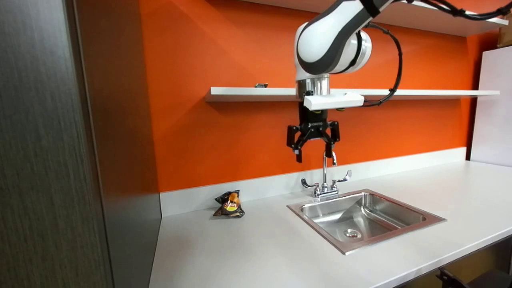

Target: Put the candy bar on the left side of the bottom shelf

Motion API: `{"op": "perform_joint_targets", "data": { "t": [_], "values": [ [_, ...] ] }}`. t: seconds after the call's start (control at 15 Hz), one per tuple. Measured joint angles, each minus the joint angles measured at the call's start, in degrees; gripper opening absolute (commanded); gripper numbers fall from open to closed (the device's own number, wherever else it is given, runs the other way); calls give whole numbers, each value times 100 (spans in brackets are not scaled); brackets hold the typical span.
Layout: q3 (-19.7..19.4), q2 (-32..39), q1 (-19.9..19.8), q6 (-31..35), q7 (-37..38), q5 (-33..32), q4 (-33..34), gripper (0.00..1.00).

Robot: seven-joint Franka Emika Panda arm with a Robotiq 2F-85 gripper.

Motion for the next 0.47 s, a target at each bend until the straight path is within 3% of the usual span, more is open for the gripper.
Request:
{"op": "perform_joint_targets", "data": {
  "t": [0.47],
  "values": [
    [0,-62,-74,302,-56,1,-446,100]
  ]
}}
